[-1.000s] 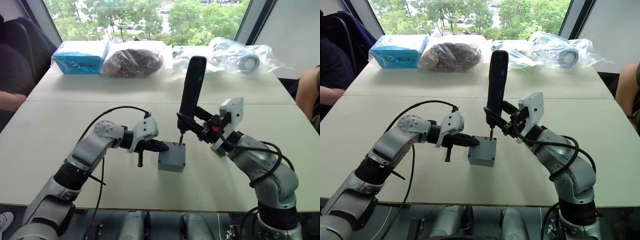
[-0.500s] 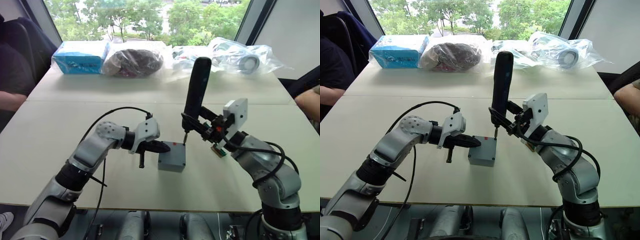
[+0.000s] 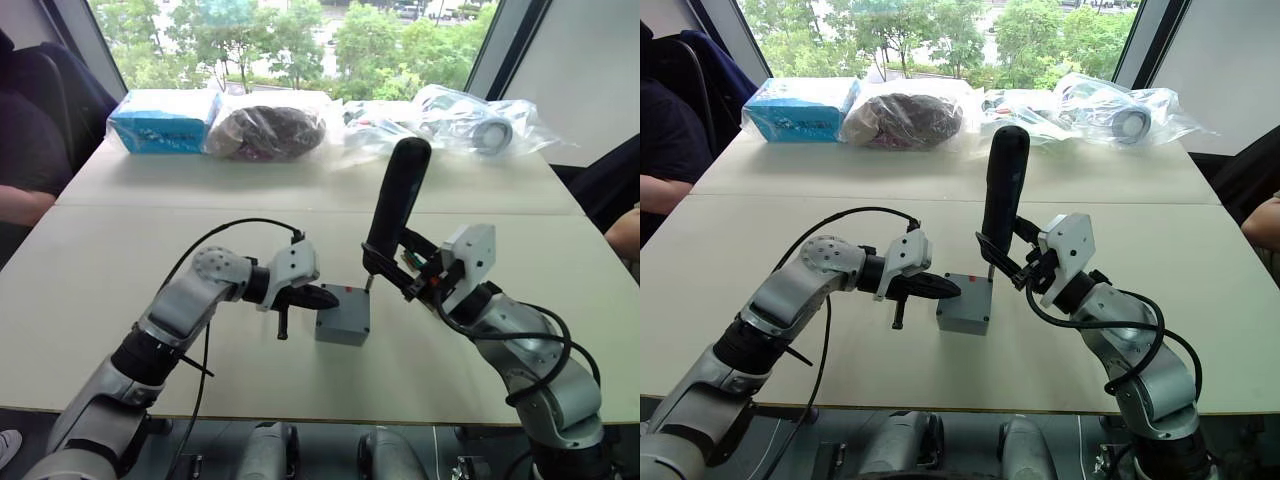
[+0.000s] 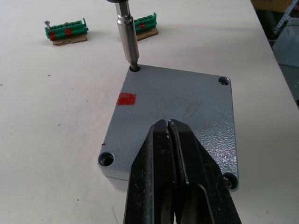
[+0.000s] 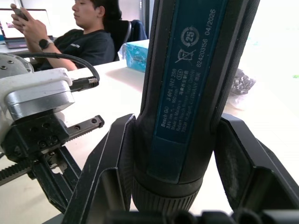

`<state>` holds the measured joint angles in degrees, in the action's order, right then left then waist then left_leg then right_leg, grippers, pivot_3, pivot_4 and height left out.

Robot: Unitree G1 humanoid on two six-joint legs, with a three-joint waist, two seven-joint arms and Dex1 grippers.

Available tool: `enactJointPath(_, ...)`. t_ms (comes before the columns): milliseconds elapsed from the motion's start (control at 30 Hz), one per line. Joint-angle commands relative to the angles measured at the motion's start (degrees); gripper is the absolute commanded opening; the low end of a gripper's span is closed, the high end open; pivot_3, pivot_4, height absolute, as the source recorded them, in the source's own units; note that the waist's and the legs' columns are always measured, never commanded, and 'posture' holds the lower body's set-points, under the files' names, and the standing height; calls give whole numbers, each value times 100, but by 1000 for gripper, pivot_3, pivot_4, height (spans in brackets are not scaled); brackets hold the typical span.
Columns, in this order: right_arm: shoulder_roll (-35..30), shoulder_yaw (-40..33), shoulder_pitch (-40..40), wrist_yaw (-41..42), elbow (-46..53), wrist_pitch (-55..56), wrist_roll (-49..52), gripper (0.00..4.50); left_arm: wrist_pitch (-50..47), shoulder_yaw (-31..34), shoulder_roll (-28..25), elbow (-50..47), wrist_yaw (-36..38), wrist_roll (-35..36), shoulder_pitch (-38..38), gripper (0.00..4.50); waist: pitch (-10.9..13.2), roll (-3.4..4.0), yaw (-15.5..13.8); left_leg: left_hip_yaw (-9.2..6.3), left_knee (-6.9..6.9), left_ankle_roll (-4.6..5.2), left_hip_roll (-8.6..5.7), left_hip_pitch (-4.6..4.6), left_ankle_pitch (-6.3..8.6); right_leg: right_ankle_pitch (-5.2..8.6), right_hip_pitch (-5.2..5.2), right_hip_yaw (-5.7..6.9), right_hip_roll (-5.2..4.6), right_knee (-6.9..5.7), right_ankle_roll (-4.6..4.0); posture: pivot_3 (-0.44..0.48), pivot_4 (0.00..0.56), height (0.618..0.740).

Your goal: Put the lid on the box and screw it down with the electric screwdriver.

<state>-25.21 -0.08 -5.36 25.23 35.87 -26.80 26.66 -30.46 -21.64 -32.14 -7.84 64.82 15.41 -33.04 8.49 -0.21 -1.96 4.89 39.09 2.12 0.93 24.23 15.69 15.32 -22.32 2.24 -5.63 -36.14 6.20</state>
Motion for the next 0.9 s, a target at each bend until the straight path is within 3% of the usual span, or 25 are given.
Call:
enactJointPath(33, 164, 217, 247, -122, -416, -268, -76, 1890, 66, -86, 12, 55, 17, -118, 32, 0, -10, -10, -1, 0, 0, 0, 1, 0, 0, 0, 0, 0, 0, 0, 0, 0, 150, 740)
enactJointPath(900, 239, 158, 68, -51, -501, -163, -109, 1890, 114, -101, 148, 140, -22, -226, 25, 0, -39, -20, 0, -2, -3, 1, 2, 0, 2, 10, -2, 0, -11, 0, -19, 0, 150, 740)
